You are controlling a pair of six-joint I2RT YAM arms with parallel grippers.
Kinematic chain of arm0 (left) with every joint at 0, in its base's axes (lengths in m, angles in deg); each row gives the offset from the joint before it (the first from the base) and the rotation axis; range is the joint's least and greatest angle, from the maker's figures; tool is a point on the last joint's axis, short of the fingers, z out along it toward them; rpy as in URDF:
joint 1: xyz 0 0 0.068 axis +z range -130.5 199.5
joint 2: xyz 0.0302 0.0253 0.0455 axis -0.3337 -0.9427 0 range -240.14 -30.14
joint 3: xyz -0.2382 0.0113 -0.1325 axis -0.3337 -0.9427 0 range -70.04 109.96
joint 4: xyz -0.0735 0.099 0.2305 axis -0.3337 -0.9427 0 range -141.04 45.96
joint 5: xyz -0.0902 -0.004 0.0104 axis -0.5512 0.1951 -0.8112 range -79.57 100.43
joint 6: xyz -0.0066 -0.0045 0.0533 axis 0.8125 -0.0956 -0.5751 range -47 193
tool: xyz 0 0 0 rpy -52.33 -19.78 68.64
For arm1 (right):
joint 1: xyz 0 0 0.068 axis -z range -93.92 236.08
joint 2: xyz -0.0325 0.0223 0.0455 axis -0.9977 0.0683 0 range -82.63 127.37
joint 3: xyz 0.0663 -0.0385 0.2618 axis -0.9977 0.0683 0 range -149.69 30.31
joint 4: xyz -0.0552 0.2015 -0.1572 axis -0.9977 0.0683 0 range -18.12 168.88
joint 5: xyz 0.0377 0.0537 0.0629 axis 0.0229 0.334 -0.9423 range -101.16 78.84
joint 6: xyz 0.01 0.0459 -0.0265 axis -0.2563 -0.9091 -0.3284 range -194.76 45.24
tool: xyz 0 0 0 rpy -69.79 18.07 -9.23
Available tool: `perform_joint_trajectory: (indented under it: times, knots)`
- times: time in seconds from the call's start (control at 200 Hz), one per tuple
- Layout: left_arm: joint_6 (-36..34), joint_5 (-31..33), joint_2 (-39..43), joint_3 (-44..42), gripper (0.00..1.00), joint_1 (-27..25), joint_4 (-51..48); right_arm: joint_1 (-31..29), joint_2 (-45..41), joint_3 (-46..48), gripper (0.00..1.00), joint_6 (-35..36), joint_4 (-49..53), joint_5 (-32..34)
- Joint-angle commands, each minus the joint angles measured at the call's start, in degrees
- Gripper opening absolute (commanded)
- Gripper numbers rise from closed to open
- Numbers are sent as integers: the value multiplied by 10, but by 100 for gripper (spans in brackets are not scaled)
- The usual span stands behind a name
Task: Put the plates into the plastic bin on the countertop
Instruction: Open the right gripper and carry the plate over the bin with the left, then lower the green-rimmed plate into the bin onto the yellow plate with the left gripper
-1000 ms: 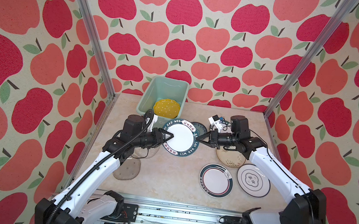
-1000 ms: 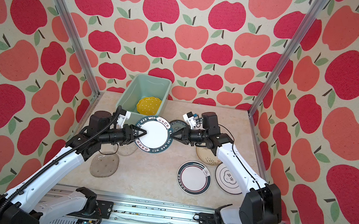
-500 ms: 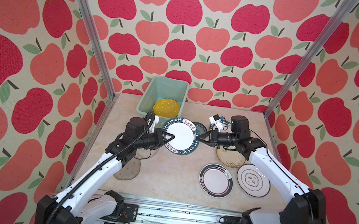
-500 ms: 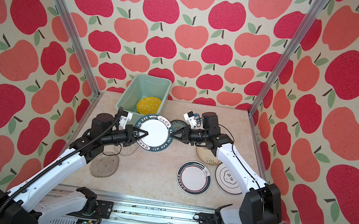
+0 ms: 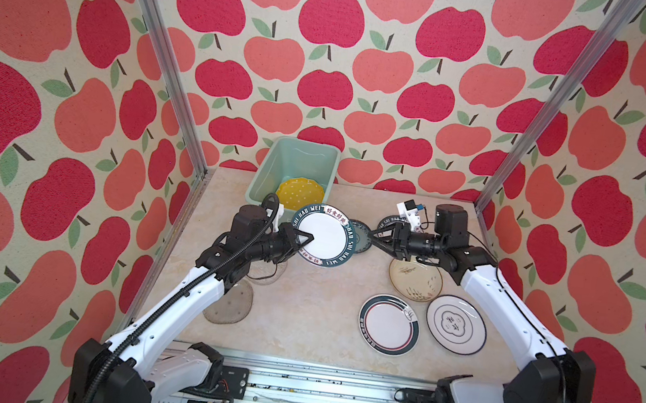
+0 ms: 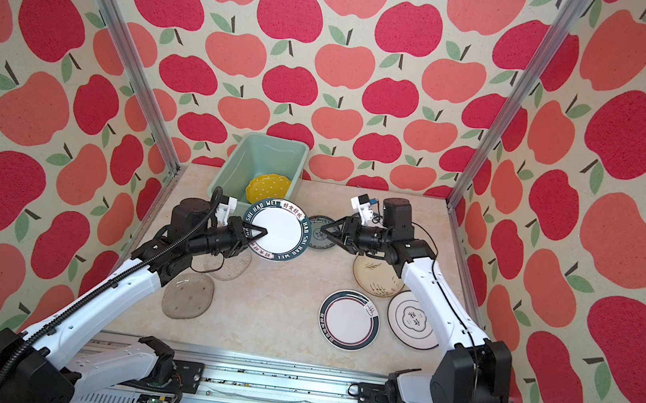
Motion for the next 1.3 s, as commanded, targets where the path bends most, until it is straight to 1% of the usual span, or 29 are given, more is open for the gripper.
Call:
perform_joint_trajectory:
  times: [0.0, 0.085, 0.16, 0.225, 0.325, 0.545, 0.905, 1.156, 1.296]
  knots:
    - [43, 56, -17, 51, 0, 14, 34, 18, -45, -38, 52, 61, 88, 61]
    - [64, 67, -43, 81, 0, 25, 55, 20, -68, -38, 53, 112, 146, 120]
    - [66, 70, -67, 114, 0, 32, 60, 21, -93, -13, 54, 143, 167, 157]
    - [64, 76, -87, 144, 0, 37, 50, 23, -113, 16, 55, 154, 171, 184]
    - [67, 87, -113, 179, 0, 46, 46, 25, -134, 53, 55, 159, 160, 204]
    - [58, 141, -162, 240, 0, 68, 27, 25, -136, 97, 55, 152, 111, 217]
    - [60, 179, -268, 344, 0, 100, 16, 25, -85, 90, 54, 157, 93, 207]
    - [50, 226, -325, 402, 0, 105, 5, 25, -58, 89, 53, 158, 89, 209]
    - [59, 250, -360, 435, 0, 105, 0, 25, -54, 91, 53, 159, 89, 205]
